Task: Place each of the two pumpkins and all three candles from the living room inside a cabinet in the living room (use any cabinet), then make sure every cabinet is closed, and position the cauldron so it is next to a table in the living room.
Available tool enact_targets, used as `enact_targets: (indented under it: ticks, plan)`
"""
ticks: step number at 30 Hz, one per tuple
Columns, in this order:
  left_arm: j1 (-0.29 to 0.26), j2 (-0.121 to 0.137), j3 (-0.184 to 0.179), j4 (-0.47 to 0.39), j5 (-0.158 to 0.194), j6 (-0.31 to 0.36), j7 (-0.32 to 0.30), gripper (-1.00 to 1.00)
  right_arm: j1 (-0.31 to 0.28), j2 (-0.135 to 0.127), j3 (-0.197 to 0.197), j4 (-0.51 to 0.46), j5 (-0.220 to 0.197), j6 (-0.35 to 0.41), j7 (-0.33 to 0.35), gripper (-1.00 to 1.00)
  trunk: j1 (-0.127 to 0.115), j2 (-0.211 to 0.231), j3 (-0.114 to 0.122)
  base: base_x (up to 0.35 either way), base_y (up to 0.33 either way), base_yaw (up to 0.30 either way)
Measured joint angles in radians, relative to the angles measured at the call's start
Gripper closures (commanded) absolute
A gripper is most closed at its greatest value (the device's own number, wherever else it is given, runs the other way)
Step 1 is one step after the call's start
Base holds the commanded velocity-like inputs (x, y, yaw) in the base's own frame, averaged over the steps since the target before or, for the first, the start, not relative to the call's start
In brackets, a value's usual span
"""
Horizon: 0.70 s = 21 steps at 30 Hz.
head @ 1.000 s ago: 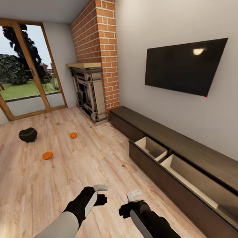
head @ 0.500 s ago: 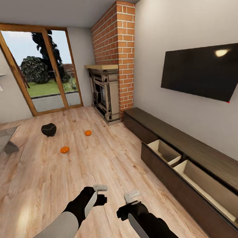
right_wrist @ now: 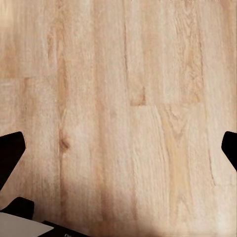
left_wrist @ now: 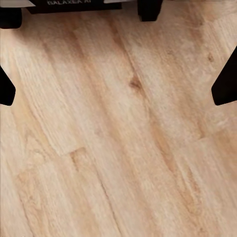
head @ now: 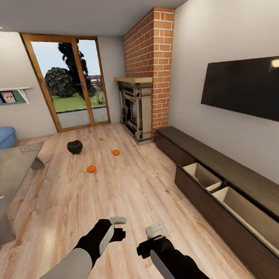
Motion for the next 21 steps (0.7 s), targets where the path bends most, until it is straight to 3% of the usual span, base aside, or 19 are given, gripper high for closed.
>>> enact_targets:
  ticks: [10,21]
  plan:
    - [0.000,0.001,0.000,-0.004,0.002,0.000,0.000,-1.00,0.000,0.000,0.000,0.001,-0.001,0.000,-0.001,-1.00,-0.039,0.070,0.039,-0.019,0.003,0.267]
    - [0.000,0.002,0.001,-0.009,0.005,0.002,-0.006,-1.00,0.000,0.000,0.000,0.001,-0.001,0.000,-0.001,-1.00,-0.039,0.070,0.045,0.000,0.000,0.281]
